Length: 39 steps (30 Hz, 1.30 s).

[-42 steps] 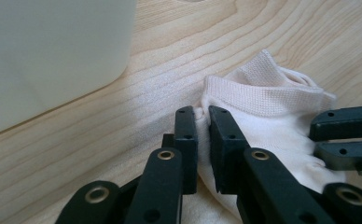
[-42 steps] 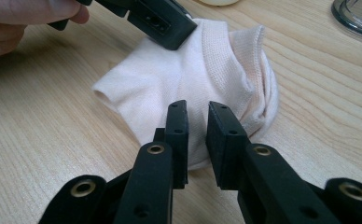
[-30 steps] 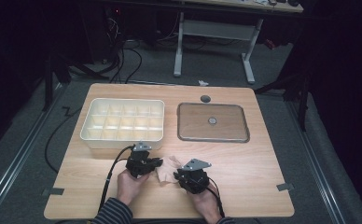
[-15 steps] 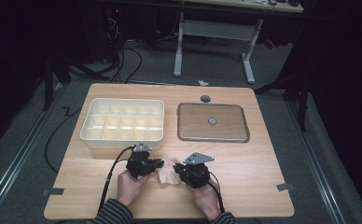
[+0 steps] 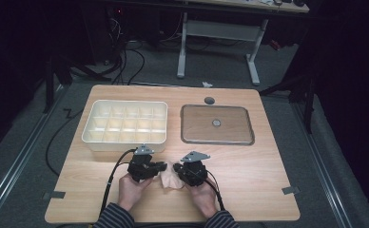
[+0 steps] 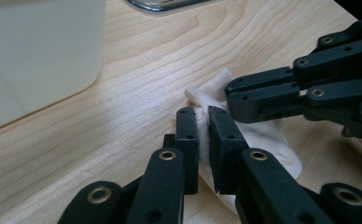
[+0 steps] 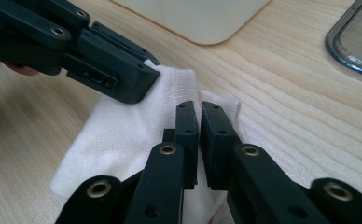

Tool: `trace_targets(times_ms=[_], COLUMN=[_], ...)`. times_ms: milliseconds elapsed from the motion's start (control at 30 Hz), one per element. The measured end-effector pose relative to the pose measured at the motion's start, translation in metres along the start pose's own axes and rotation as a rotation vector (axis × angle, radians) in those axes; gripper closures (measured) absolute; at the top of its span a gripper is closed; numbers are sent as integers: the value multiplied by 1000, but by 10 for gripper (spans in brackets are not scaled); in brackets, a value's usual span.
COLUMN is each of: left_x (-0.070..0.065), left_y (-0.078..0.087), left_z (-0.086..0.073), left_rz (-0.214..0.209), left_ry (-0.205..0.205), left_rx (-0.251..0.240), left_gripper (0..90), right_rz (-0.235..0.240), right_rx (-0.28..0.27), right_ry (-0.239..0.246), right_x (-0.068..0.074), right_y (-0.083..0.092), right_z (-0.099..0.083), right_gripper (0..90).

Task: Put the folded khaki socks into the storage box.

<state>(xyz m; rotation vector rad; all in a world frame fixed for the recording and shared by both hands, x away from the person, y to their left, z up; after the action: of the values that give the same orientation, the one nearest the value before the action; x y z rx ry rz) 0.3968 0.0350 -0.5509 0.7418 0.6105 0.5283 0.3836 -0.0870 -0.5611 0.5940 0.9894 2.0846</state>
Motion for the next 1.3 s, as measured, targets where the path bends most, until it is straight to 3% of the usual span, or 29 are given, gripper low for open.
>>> trace_targets(times_ms=[433,833,933,1033,1200,1300], left_x=[-4,-4,-2,-2,-1,0], left_y=[4,7,6,5,7,7], left_z=[3,3,2,0,0,0], left_rz=[-46,-74,-53,-24,-17,-14], left_ry=[3,10,34,32,45,50], left_rx=[-29,-58,-47,-35,-31,-30], left_gripper=[836,839,839,840,841,841], right_rz=[-2,28,40,40,-1,-23], right_rx=[15,24,23,14,-39,-49], right_ry=[13,38,34,27,41,16], right_x=[2,8,8,9,10,5], right_y=[-9,-15,-14,-9,6,16], right_z=[0,3,3,4,5,3], right_gripper=[865,875,835,779,744,701])
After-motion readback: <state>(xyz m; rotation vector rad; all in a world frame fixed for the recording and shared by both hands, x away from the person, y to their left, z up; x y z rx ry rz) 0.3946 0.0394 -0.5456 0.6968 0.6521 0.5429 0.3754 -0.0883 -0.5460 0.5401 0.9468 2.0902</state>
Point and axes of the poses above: each handheld gripper's, and its own axes: y roughly backward along the jaws, z roughly out of its top, x roughly to its left, the point moved 7 cm from there along -y, roughly forward along the jaws, and after that the axes turned 11 degrees about x, right-handed, at the moved point
